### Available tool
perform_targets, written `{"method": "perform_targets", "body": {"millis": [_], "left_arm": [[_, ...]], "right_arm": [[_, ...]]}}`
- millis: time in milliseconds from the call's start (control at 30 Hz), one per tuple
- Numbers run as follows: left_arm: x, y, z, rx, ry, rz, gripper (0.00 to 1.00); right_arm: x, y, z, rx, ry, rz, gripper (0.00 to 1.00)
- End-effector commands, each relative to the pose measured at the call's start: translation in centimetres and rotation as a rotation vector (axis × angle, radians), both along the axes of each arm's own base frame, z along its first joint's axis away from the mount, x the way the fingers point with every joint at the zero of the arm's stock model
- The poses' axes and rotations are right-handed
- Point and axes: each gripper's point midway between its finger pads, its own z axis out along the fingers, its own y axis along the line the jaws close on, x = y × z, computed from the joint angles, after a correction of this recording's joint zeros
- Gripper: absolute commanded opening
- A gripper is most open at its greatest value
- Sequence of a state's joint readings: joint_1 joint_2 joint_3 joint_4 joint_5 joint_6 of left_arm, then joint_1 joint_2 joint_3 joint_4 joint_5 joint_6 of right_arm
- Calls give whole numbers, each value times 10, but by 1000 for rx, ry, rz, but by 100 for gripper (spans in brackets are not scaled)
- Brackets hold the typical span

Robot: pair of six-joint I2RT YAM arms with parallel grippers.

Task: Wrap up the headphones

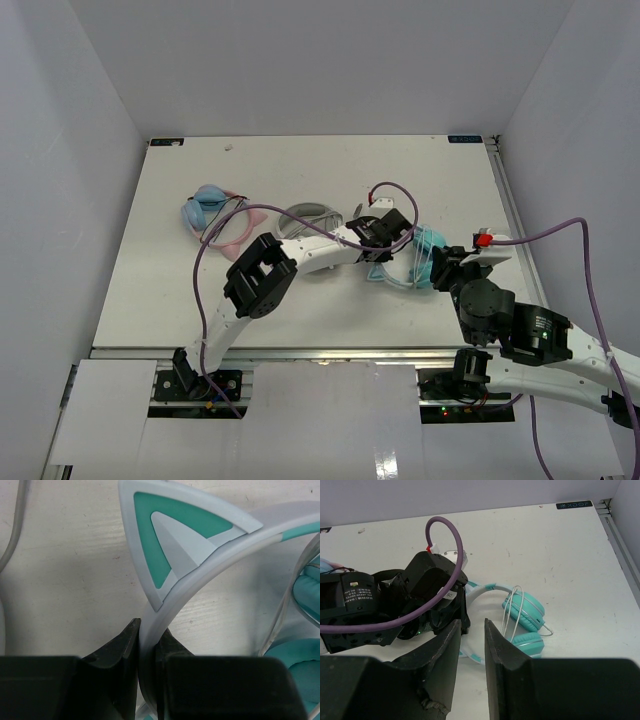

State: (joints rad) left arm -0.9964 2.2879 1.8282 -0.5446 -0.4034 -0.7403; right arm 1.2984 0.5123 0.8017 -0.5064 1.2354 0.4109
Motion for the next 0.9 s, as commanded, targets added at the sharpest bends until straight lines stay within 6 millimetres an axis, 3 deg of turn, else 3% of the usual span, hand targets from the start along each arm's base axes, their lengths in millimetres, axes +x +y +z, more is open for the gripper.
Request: {"method": "perform_targets", "body": {"millis": [0,267,533,633,733,867], "left_arm": [[12,-14,22,-100,-32,7,18],[13,-12,10,-94,-14,7,30],[15,-7,1,-82,-3,13,32],[15,-6,-3,-78,4,13,38],[15,-5,-3,-80,4,12,45],[14,-4,-2,-80,4,13,47]], "right_arm": [[2,-6,6,44,-18,-49,33],[1,-7,6,50,-19,-45,33],[1,-8,6,58,-19,-42,33],[0,-8,6,63,-19,-39,33],[0,-8,6,61,-19,-42,33],[0,-9,7,65,-20,-42,33]]}}
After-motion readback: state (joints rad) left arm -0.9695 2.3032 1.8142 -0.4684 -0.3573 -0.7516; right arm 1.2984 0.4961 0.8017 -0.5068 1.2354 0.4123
